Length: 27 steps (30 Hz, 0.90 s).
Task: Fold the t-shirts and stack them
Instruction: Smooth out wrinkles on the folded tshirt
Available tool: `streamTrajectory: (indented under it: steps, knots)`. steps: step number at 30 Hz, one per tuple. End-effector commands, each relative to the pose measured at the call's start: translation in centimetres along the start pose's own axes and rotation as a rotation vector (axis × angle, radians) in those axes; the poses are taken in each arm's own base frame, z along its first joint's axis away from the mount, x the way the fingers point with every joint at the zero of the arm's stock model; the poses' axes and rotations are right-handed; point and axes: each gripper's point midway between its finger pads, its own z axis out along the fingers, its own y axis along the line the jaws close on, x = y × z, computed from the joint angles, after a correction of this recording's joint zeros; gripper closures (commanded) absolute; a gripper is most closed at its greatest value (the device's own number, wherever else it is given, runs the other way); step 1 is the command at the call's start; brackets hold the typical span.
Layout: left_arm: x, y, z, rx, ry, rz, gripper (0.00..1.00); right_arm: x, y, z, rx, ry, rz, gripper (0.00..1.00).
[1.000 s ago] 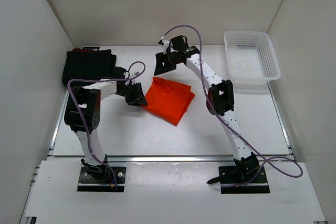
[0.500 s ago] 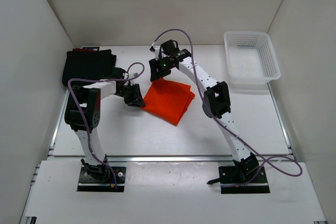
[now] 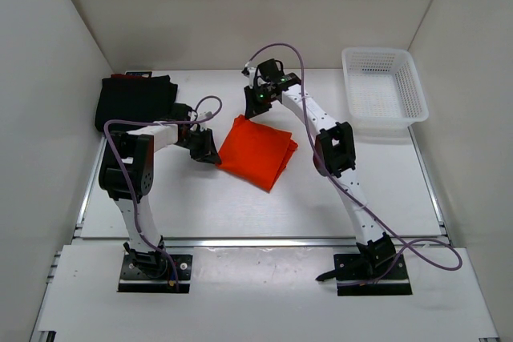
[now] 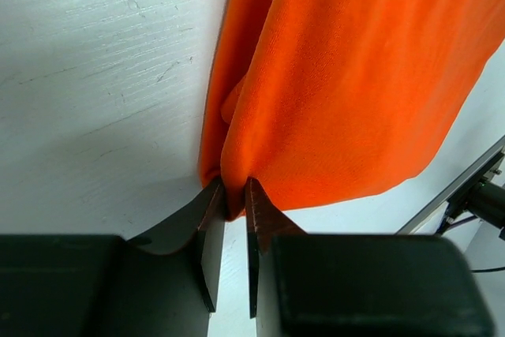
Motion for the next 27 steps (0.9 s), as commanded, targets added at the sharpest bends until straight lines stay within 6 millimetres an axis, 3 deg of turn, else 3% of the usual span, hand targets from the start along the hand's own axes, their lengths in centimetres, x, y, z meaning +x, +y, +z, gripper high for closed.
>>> streamTrajectory:
  steps: [1,6,8,10,13,15,16,19,21,22,23,25,27]
  knots:
    - [0.7,-0.2,-0.1,0.016,0.022,0.007,0.74,-2.2,0.1,-1.2,0.002,-0.062,-0.033,0.98]
    - [0.6,-0.3,-0.1,0.020,0.028,0.023,0.78,-1.8,-2.3,-1.2,0.061,-0.057,0.010,1.00]
    - [0.9,-0.4,-0.2,0.011,0.038,0.034,0.79,-2.6,-3.0,-1.6,0.088,-0.083,0.025,0.99]
    - [1.2,-0.6,-0.4,0.013,0.047,0.048,0.77,-2.9,-3.3,-1.9,0.096,-0.094,0.032,0.77]
    - [1.4,-0.8,-0.4,0.015,0.068,0.082,0.62,-4.0,-4.3,-3.4,0.153,-0.119,0.028,0.60]
    - [0.7,-1.5,-1.0,0.019,0.052,0.113,0.46,-5.1,-4.7,-5.5,0.185,-0.150,0.038,0.58]
    - [0.6,-1.7,-1.2,0.013,0.052,0.126,0.42,-5.5,-5.2,-6.1,0.212,-0.161,0.042,0.58]
    - [-1.7,-3.2,-3.0,0.015,-0.018,0.174,0.31,-7.8,-5.9,-10.7,0.307,-0.227,0.031,0.57]
    - [-3.5,-4.4,-4.1,0.021,-0.066,0.198,0.01,-9.5,-5.1,-14.8,0.366,-0.282,0.012,0.57]
    - [-4.9,-4.6,-4.8,0.015,-0.099,0.211,0.02,-10.1,-5.4,-17.2,0.420,-0.312,0.014,0.56]
    - [-5.5,-4.7,-4.7,-0.003,-0.109,0.230,0.02,-10.3,-5.4,-18.1,0.434,-0.321,0.007,0.56]
    - [-7.9,-4.7,-4.5,-0.054,-0.163,0.282,0.02,-11.5,-4.1,-21.8,0.447,-0.377,-0.011,0.56]
    - [-8.8,-4.6,-3.0,-0.094,-0.156,0.328,0.01,-10.9,-3.4,-23.1,0.458,-0.367,-0.010,0.56]
